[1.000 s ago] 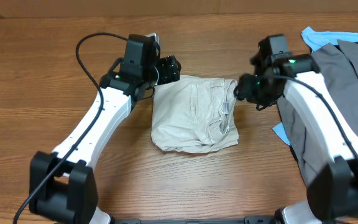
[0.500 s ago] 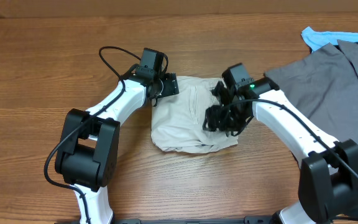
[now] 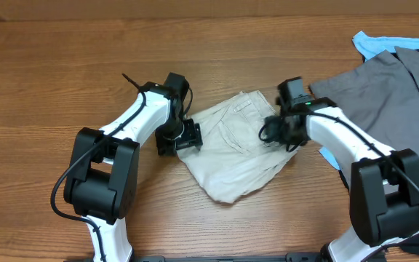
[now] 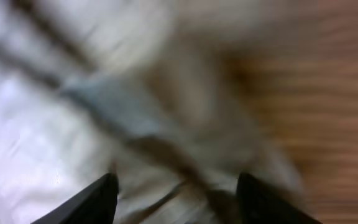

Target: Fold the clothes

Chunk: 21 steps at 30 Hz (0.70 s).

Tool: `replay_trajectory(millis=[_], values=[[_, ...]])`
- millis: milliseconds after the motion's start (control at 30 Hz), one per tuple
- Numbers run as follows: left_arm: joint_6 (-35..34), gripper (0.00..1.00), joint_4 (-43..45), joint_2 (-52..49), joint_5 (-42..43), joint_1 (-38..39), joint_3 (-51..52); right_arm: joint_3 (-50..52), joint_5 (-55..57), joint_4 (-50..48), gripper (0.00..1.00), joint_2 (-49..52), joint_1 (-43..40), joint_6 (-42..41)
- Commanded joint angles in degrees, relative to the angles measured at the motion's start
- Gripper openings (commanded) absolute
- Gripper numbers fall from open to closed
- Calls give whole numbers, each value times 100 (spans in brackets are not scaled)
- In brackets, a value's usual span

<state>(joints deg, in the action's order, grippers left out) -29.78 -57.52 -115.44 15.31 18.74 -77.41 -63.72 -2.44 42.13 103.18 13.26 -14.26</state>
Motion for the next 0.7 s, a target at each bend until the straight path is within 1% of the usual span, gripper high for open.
replay_trajectory(millis=[0,33,100,133,233,267,300,333,367,400,433,467,567,667], values=[[-26,79,-120,-15,280,20,79,-433,555,337,65,35,-149,-28],[-28,79,-120,52,280,26,79,-590,557,562,64,31,-149,-28],[-28,80,-66,343,278,44,76,-892,557,997,58,-4,-149,-31],[-24,80,17,614,221,44,76,-1172,533,1370,55,-85,-149,-39],[-20,83,306,1233,-63,39,74,-1421,396,1637,53,-293,-151,-79],[11,86,463,1467,-225,39,74,-1478,221,1655,53,-442,-151,-79],[114,93,704,1694,-369,42,74,-1499,70,1648,54,-575,-151,-79],[409,100,1071,1893,-400,42,74,-1506,-107,1655,54,-741,-149,-81],[588,100,1252,1945,-367,42,74,-1506,-186,1665,54,-800,-149,-81],[986,100,1585,2000,-188,42,74,-1506,-343,1722,55,-898,-149,-81],[1543,100,1915,2002,131,42,72,-1506,-490,1845,57,-979,-149,-101],[1825,100,2100,1974,358,28,72,-1506,-551,1961,58,-1003,-149,-177],[2247,100,2514,1676,750,-114,72,-1453,-608,2417,63,-979,-144,-531],[2391,100,2870,1174,1220,-236,-2,-1224,-837,2496,65,-979,-138,-535]])
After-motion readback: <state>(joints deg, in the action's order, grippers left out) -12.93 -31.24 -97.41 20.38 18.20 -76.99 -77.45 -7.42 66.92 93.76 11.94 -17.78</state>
